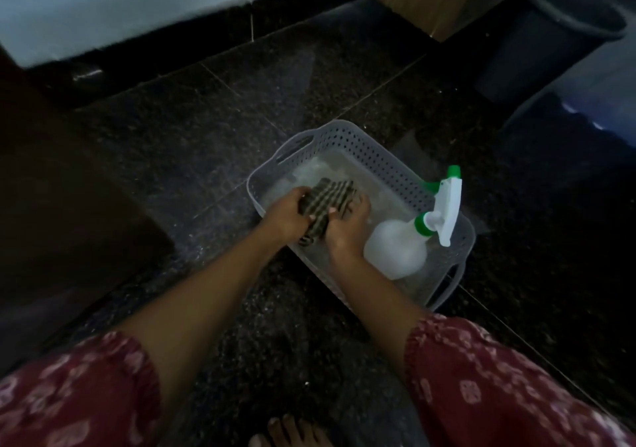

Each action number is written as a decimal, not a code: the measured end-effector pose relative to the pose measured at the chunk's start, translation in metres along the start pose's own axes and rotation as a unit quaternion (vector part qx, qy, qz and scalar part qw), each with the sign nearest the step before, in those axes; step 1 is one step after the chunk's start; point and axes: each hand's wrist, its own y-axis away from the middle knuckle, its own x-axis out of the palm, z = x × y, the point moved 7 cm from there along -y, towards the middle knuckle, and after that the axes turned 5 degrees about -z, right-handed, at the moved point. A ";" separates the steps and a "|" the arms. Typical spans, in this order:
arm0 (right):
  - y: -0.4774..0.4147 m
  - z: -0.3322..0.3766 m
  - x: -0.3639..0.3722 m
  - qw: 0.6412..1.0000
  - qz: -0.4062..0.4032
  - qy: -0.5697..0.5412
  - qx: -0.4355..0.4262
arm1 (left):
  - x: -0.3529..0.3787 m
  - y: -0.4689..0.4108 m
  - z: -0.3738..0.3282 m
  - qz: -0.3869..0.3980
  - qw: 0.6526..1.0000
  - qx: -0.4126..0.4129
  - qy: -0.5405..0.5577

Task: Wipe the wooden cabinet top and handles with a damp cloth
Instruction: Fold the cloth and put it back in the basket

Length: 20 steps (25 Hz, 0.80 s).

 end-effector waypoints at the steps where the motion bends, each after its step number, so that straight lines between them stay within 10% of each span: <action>1: -0.008 0.000 0.000 1.000 -0.005 -0.001 -0.006 | 0.002 -0.006 -0.009 0.005 0.998 0.021 -0.055; 9: -0.042 -0.014 0.000 0.999 -0.024 0.010 0.029 | 0.032 -0.041 -0.017 0.046 0.993 0.064 -0.088; 20: -0.032 -0.027 0.008 0.940 0.060 0.332 -0.056 | 0.052 -0.029 0.019 0.047 0.977 0.049 -0.204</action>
